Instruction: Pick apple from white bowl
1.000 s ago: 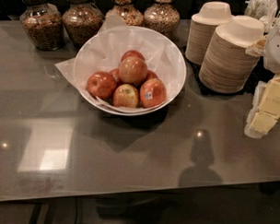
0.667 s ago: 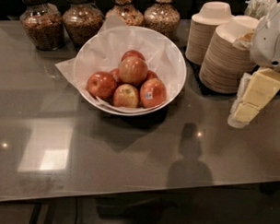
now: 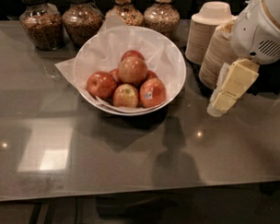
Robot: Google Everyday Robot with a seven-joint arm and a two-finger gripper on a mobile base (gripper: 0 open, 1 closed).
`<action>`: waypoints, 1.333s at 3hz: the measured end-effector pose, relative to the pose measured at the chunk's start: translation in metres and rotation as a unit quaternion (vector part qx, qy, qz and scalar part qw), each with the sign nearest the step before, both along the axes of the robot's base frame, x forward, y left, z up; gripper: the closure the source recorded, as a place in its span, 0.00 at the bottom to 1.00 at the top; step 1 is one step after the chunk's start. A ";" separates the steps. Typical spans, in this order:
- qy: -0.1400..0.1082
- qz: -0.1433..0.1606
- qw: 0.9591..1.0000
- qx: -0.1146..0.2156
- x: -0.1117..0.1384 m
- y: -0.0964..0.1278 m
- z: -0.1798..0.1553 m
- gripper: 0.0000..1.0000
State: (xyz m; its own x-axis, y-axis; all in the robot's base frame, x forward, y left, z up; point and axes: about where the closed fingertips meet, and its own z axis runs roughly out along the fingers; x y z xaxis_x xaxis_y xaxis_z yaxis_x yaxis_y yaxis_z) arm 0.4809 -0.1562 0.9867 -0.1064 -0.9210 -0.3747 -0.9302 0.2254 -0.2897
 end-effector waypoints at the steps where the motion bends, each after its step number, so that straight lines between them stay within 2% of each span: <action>1: -0.016 -0.003 0.999 0.043 0.015 0.015 0.000 0.00; 2: -0.038 0.007 0.992 0.118 0.043 0.048 0.006 0.00; 3: -0.042 0.022 0.984 0.170 0.060 0.075 0.009 0.00; 4: -0.034 0.044 0.978 0.199 0.069 0.101 0.006 0.13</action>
Offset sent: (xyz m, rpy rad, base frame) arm 0.0766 0.0833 0.0175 0.4238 -0.1253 0.0321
